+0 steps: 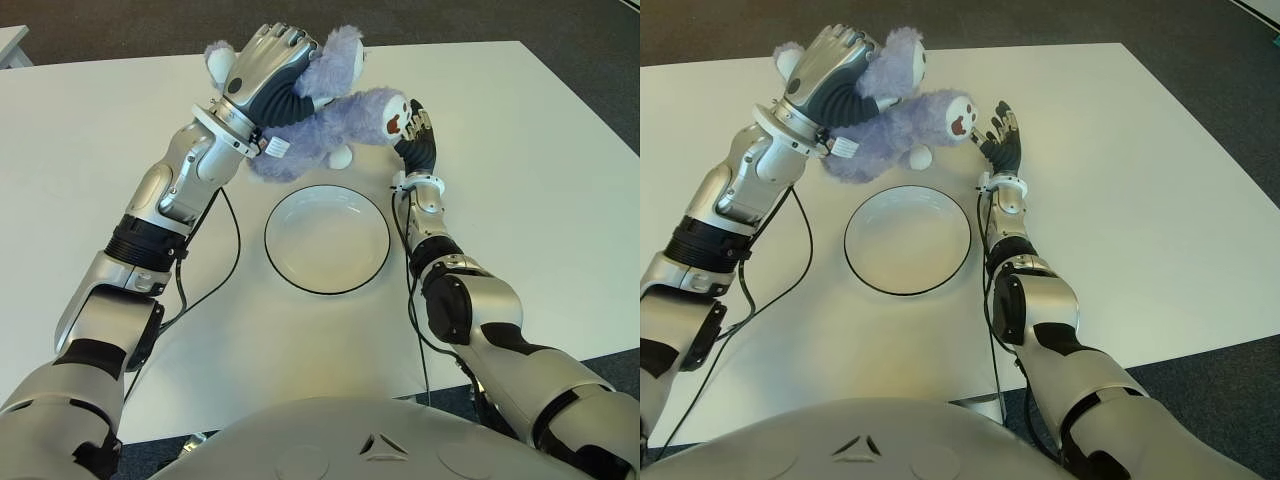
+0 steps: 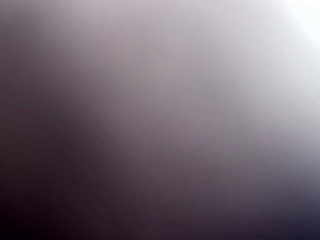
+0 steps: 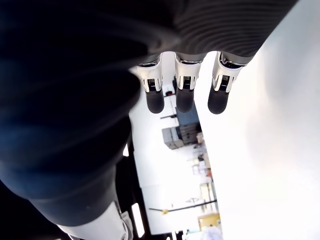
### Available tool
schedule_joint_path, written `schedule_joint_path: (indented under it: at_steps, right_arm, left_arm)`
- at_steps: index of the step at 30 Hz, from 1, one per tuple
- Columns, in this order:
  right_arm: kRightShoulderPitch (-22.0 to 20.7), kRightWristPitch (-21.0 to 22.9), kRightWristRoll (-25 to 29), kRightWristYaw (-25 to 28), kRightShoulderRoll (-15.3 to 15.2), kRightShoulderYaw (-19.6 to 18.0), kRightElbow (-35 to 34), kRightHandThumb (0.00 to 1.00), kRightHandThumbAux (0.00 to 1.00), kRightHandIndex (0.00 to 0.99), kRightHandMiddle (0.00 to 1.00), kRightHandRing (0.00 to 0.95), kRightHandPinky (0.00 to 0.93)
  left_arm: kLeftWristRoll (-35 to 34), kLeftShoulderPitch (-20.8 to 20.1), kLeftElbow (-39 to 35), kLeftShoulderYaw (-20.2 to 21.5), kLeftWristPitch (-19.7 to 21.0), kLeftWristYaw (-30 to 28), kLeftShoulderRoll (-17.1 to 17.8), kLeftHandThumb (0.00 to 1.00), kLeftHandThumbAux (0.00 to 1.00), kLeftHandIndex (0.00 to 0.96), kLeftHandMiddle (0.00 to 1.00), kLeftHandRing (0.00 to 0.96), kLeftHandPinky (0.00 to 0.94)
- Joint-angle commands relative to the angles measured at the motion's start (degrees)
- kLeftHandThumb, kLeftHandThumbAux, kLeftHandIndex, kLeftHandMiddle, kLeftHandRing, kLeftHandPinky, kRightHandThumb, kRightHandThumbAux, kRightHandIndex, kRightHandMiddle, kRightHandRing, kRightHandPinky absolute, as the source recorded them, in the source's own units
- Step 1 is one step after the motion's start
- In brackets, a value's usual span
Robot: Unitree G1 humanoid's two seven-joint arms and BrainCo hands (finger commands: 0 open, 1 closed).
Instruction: Put the doll into the plate.
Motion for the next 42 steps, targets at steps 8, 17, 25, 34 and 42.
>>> schedule_joint_path:
  at_steps: [8, 17, 25, 34, 42]
  right_arm:
    - [2.41, 0.79, 0.71, -0.05, 1.03, -0.27, 1.78, 0.279, 0.905, 0.087, 0.066, 0.053, 0.09]
    - [2.37, 0.68, 1.21, 0.41, 1.21, -0.76, 1.65, 0.303, 0.901, 0.091, 0.066, 0.059, 0.093]
    - [2.4, 0.65, 0.86, 0.38, 1.12, -0.62, 1.67, 0.247, 0.885, 0.082, 0.05, 0.048, 0.084]
    - [2.44, 0.71, 0.89, 0.23, 1.12, -0.67, 1.7, 0.258, 0.884, 0.088, 0.062, 0.058, 0.097]
    - [2.59, 0.32, -0.02, -0.77, 0.97, -0.01, 1.75, 0.266, 0.878, 0.096, 0.07, 0.058, 0.08]
  left_arm:
    - [-0.12, 1.81, -1.5, 0.21, -1.12, -1.0, -1.29, 0.9, 0.644, 0.734, 0.836, 0.845, 0.846]
    - [-1.07, 2.63, -1.95, 0.39, -2.57, -1.47, -2.39, 0.916, 0.64, 0.737, 0.836, 0.845, 0.85]
    - [-0.08, 3.42, -3.13, 0.11, -2.37, -1.82, -2.79, 0.911, 0.638, 0.728, 0.83, 0.841, 0.858]
    - [-0.04, 5.03, -6.43, -0.07, 0.02, -4.22, -3.51, 0.903, 0.631, 0.716, 0.823, 0.839, 0.861]
    - [-1.44, 5.83, -7.78, -0.13, 0.88, -6.68, -4.26, 0.907, 0.624, 0.712, 0.82, 0.837, 0.861]
